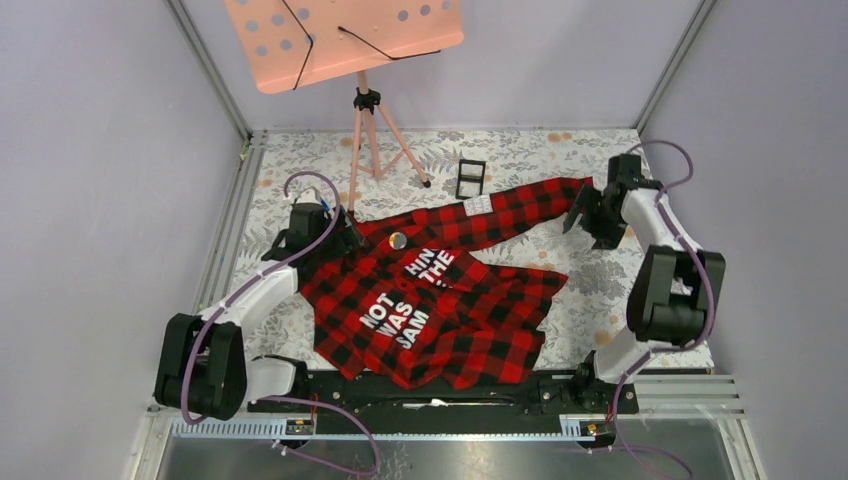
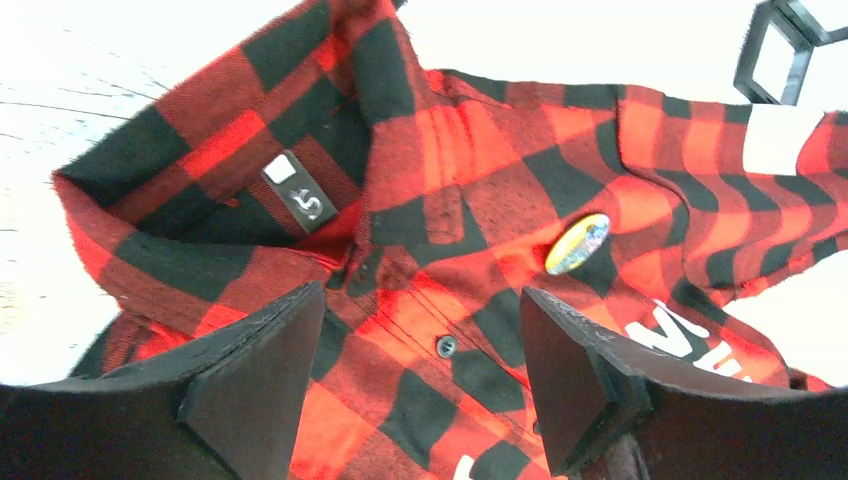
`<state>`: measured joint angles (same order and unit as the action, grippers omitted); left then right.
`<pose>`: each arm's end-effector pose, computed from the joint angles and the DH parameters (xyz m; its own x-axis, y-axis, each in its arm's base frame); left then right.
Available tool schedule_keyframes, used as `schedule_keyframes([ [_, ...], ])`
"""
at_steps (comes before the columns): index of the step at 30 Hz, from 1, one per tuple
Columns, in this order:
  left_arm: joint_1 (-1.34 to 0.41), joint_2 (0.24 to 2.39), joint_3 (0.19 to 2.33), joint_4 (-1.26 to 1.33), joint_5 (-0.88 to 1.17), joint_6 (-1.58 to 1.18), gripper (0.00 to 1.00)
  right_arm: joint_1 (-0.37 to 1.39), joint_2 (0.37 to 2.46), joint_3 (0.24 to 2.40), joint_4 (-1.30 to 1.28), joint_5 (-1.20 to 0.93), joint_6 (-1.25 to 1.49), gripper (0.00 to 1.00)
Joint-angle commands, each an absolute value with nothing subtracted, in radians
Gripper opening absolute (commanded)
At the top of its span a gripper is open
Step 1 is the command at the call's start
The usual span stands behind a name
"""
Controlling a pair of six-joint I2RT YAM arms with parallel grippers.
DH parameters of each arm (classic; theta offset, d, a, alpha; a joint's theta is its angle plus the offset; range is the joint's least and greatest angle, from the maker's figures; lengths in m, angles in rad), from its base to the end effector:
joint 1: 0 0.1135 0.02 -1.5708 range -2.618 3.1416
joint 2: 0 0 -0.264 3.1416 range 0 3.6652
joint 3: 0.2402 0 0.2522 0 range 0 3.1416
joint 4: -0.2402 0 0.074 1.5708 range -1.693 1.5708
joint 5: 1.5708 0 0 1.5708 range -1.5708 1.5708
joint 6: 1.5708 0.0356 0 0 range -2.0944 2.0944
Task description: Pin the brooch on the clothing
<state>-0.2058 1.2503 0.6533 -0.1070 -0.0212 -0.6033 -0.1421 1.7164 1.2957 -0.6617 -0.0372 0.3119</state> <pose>0.2514 -0.0517 0.2050 -0.6287 -0.4482 -0.6355 -0.2043 0.8837 -0.4212 0.3544 -0.0494 0.2327 -0.7939 0.4234 -0.4365 0.3865 0.9055 0.1752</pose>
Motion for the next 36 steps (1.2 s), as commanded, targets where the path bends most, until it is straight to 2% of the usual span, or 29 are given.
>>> schedule_keyframes([
  [1,-0.234,1.219,0.684,-0.103,0.035,-0.626,0.77,-0.138,1.549,1.072,-0.632,-0.232,0.423,0.82],
  [7,-0.344,1.170,0.642,-0.106,0.011,-0.625,0.80,-0.138,1.451,0.835,-0.629,-0.269,0.447,0.81],
  [12,-0.353,1.221,0.597,-0.053,0.003,-0.655,0.81,-0.135,1.483,0.752,-0.533,-0.358,0.463,0.75],
  [13,-0.352,1.237,0.589,-0.018,0.003,-0.658,0.82,-0.135,1.497,0.750,-0.510,-0.384,0.461,0.69],
  [14,-0.349,1.256,0.584,0.019,0.008,-0.661,0.83,-0.135,1.511,0.755,-0.500,-0.409,0.457,0.58],
  [15,-0.341,1.282,0.590,0.040,0.018,-0.667,0.83,-0.136,1.519,0.766,-0.502,-0.419,0.453,0.40],
  [17,-0.323,1.344,0.605,0.063,0.034,-0.675,0.83,-0.136,1.492,0.788,-0.519,-0.407,0.447,0.19],
  [18,-0.312,1.369,0.610,0.070,0.038,-0.682,0.82,-0.136,1.463,0.800,-0.537,-0.382,0.445,0.14],
  [19,-0.301,1.389,0.615,0.073,0.040,-0.688,0.82,-0.136,1.424,0.817,-0.563,-0.351,0.438,0.03],
  [20,-0.291,1.407,0.617,0.077,0.039,-0.693,0.82,-0.136,1.381,0.838,-0.595,-0.308,0.429,0.00],
  [24,-0.255,1.450,0.607,0.089,0.044,-0.704,0.82,-0.137,1.202,0.910,-0.709,-0.092,0.416,0.00],
  [36,-0.241,1.430,0.609,0.056,0.040,-0.699,0.82,-0.137,0.873,0.829,-0.849,0.178,0.441,0.00],
])
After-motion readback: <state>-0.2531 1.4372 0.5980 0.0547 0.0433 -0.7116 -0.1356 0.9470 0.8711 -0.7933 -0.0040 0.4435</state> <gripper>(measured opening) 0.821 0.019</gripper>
